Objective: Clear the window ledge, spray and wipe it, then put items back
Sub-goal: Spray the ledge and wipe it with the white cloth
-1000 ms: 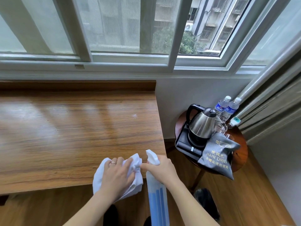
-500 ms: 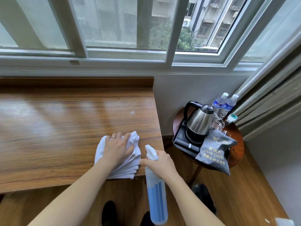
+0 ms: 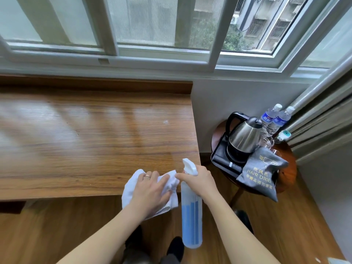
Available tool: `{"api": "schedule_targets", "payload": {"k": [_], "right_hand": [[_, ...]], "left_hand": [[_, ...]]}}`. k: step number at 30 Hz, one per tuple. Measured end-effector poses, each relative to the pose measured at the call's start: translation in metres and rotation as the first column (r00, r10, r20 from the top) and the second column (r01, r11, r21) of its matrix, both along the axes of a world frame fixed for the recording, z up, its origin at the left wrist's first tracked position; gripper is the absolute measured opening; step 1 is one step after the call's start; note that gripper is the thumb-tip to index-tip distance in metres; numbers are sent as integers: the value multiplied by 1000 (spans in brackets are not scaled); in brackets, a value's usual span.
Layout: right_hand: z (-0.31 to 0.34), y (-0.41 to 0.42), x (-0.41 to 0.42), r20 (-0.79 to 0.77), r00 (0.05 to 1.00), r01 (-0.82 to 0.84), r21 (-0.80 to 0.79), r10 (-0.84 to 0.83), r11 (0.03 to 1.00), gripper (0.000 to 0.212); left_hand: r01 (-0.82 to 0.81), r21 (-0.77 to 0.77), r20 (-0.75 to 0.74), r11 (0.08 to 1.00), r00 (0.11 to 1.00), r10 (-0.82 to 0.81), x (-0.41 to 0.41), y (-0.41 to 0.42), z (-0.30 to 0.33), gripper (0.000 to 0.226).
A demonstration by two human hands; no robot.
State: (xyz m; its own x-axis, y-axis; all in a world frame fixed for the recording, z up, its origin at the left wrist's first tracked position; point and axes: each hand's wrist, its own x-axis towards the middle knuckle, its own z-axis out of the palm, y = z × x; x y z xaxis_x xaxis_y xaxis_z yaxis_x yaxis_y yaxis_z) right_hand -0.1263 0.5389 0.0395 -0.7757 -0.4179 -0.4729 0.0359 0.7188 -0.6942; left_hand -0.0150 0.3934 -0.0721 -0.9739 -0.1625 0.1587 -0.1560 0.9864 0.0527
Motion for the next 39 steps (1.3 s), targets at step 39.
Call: {"api": "schedule_targets", "payload": {"k": [39], "right_hand": [[4, 7, -12, -30, 999, -30, 0, 30, 1000, 30]], "left_hand": [[-47, 1, -39, 999, 998, 47, -7, 13, 2, 42]]}}
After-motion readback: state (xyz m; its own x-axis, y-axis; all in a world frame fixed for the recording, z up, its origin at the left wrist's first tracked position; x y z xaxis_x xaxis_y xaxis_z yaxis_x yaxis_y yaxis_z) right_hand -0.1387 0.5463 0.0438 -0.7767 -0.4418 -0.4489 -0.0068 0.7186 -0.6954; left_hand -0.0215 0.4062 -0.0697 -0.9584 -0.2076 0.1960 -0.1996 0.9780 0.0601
